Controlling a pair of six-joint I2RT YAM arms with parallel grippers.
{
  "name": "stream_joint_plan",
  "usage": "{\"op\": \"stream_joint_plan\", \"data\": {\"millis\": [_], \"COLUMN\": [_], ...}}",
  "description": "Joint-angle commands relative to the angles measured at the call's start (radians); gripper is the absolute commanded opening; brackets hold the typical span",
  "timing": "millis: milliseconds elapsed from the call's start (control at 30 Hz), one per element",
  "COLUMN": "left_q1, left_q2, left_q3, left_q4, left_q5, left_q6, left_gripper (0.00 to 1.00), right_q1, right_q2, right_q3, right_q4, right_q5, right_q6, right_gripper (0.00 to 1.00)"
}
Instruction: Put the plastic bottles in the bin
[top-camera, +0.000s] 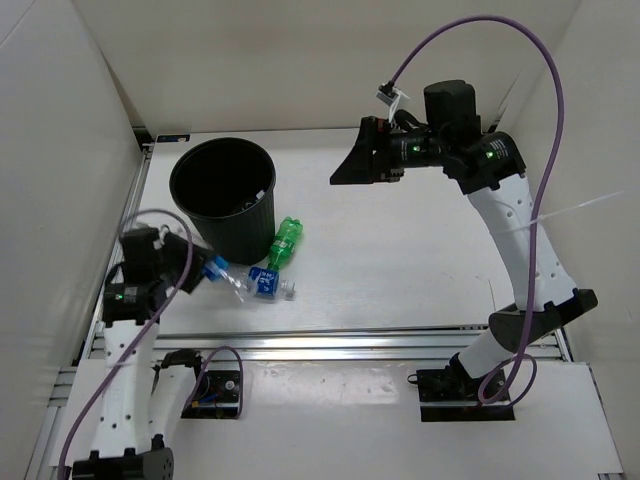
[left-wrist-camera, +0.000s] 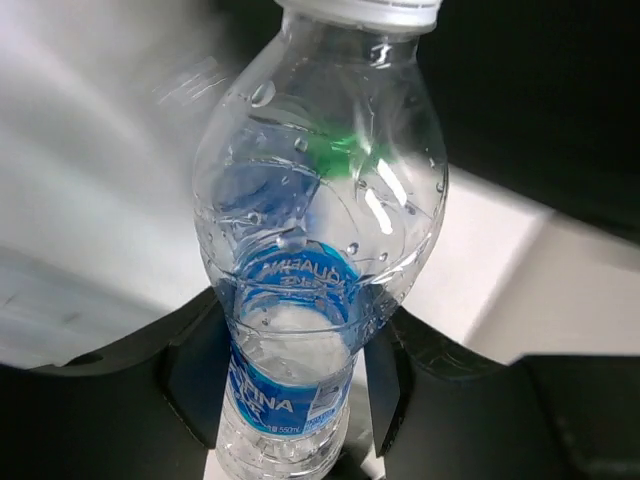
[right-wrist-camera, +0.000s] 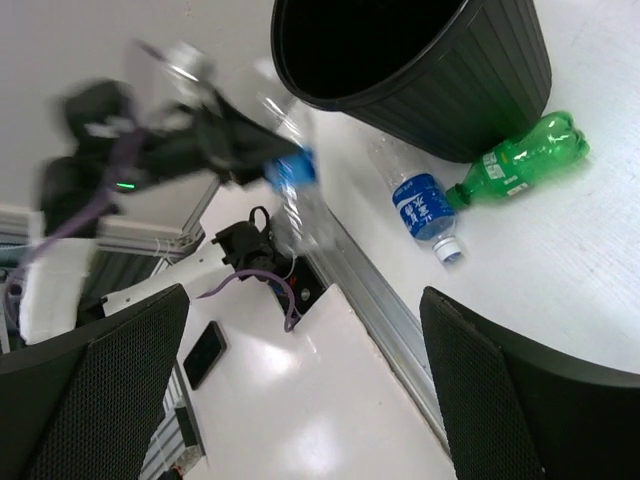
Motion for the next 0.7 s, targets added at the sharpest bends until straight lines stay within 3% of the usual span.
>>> {"op": "stream_joint_plan", "data": {"millis": [0, 100, 267, 400, 533, 567, 600, 633, 667], "left_q1": [-0.004, -0.004, -0.004, -0.018, -0.124, -0.144, -0.161, -0.194, -0.208], "left_q2": [0.026, 0.186, 0.445, 0.613, 0.675, 0.688, 0.699, 0.727, 0.741], "left_q3": [0.302, 0.755, 1.080, 1.179, 1.142, 1.128, 1.128, 1.147, 1.174], "left_q4": [-0.136, -0.192, -0.010, 0.005, 0.060, 0.074, 0.074, 0.085, 0.074], "left_q5": [-0.092, -0.146, -0.198, -0.291, -0.392, -0.447, -0.469, -0.491, -0.518], "left_q6": [0.028, 0.073, 0.110, 0.211, 0.284, 0.301, 0.318, 0.356, 0.370], "left_gripper": [0.54, 0.54, 0.55, 0.57, 0.61, 0.64, 0.73, 1.00, 1.00], "right_q1": [-0.012, -0.012, -0.012, -0.012, -0.012, -0.012, -0.012, -0.012, -0.012], "right_q2": [-0.034, -0.025, -0.016, -0.016, -0.016, -0.016, -0.016, -0.026, -0.026], "right_q3": [-0.031, -0.040, -0.074, -0.102, -0.167, -0.183, -0.200, -0.227, -0.241], "right_q4": [0.000, 0.000, 0.018, 0.018, 0.018, 0.018, 0.018, 0.018, 0.018], "right_q5": [-0.039, -0.059, -0.079, -0.070, -0.060, -0.073, -0.073, -0.056, -0.039], "right_q6": [0.015, 0.046, 0.055, 0.055, 0.064, 0.074, 0.074, 0.084, 0.094], "right_gripper": [1.00, 1.00, 1.00, 1.00, 1.00, 1.00, 1.00, 1.00, 1.00]}}
